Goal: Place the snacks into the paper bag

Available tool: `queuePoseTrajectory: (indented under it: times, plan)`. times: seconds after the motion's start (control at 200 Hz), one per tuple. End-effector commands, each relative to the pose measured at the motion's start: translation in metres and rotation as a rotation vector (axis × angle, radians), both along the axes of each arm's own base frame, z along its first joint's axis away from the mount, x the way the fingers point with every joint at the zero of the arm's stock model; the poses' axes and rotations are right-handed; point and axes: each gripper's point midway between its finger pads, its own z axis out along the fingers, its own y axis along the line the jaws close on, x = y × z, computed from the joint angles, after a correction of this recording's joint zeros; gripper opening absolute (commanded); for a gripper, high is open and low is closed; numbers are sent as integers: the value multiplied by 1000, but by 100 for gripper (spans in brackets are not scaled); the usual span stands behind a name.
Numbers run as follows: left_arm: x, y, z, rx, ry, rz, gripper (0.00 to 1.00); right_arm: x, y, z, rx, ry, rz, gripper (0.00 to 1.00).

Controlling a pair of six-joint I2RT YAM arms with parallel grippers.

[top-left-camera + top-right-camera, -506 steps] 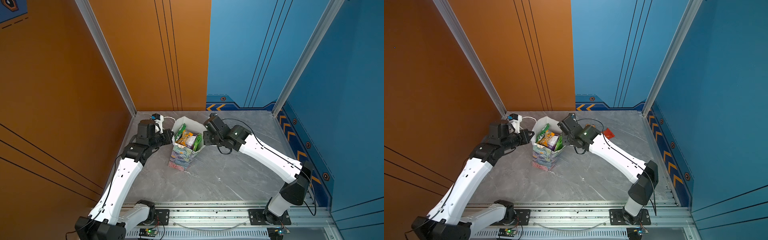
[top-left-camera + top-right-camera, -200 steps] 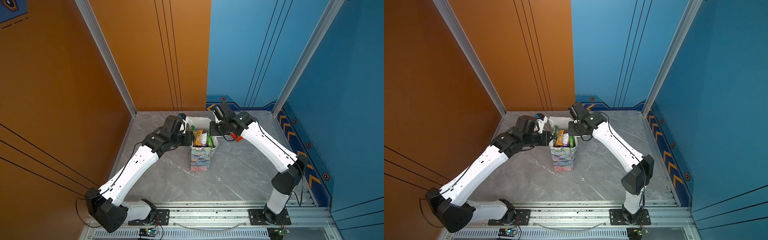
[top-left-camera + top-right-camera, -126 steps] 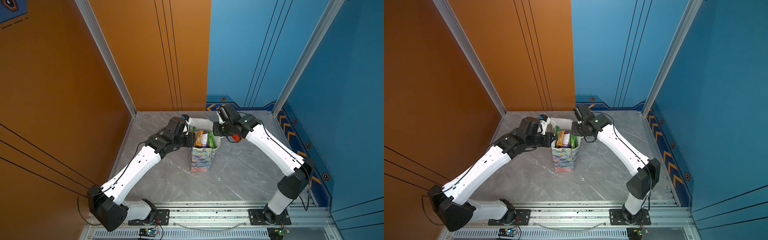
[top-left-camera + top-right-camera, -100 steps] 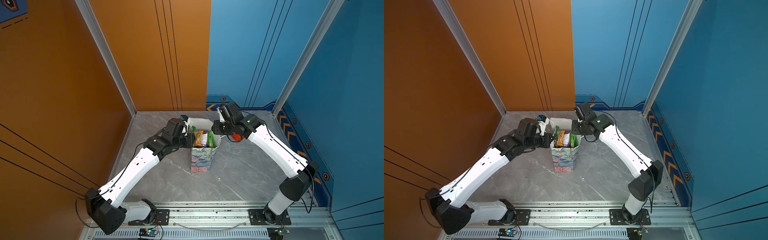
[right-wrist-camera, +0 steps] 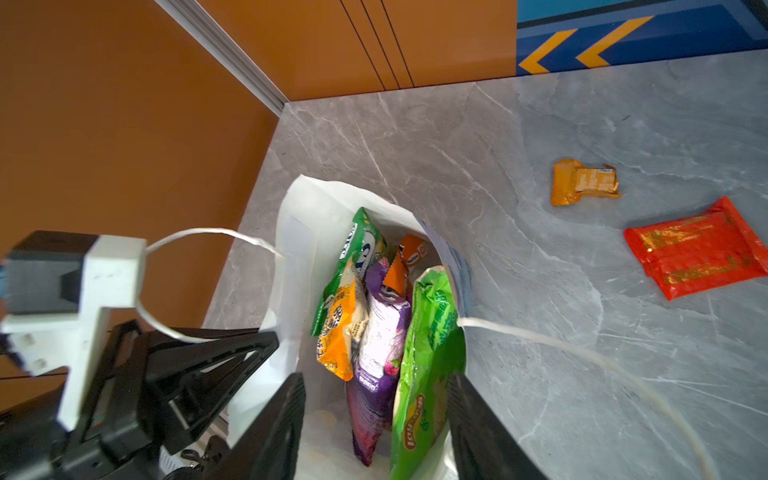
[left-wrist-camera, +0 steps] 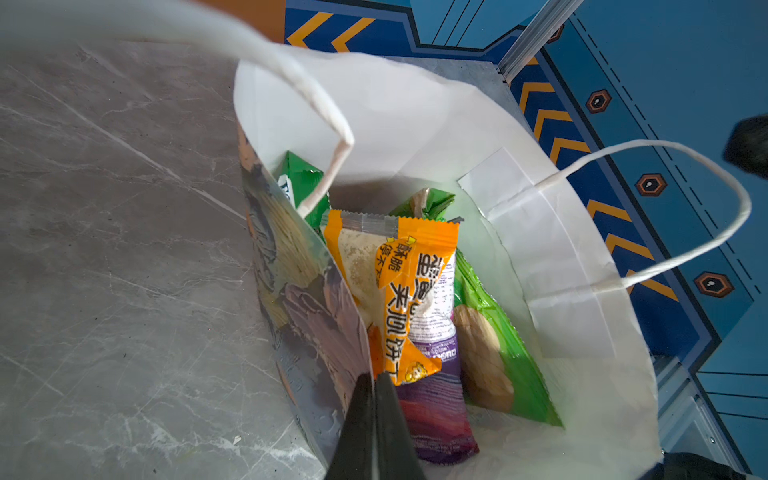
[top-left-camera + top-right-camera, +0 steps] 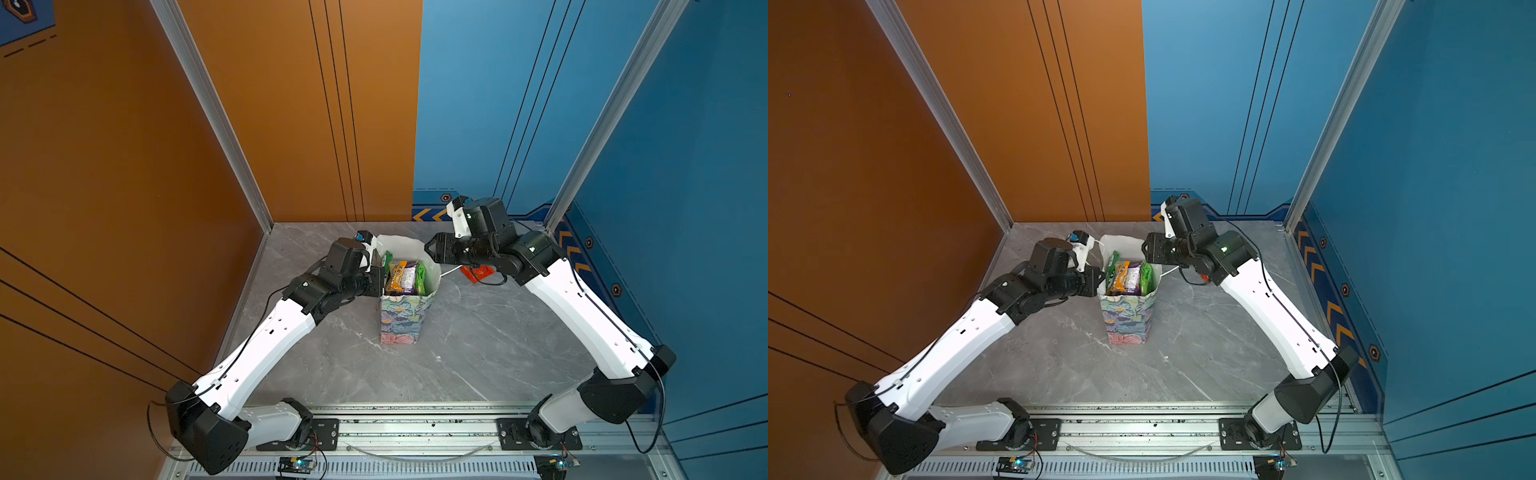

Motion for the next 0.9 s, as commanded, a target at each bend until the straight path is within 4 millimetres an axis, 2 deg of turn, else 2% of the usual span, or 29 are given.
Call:
queuePoseTrajectory:
  times: [0.0, 0.075, 0.13, 0.27, 0.39, 0.481, 0.581, 0.746, 0.896]
  plan:
    - [2, -2, 26, -63, -85, -19, 0, -6, 6, 5, 62, -3, 44, 58]
    - [2, -3, 26, -63, -84, -21, 0, -5, -4, 10, 51, -31, 7, 58]
    - [2, -2, 26, -63, -83, -19, 0, -2, -22, 14, 37, -55, -45, 59]
    - [2, -1, 26, -64, -86, -16, 0, 9, -93, 17, 31, -93, -252, 59]
    - [2, -1, 28, -70, -85, -18, 0, 23, -153, 3, 72, -81, -415, 60]
    - [2, 0, 29, -70, -89, -15, 0, 33, -191, -19, 107, -31, -513, 60]
    - [1, 2, 30, -68, -96, -12, 0, 44, -221, -54, 151, 46, -597, 60]
    - [2, 2, 30, -71, -94, -11, 0, 57, -249, -116, 229, 169, -709, 60]
    - [2, 2, 29, -70, -92, -10, 0, 66, -266, -158, 247, 211, -793, 61]
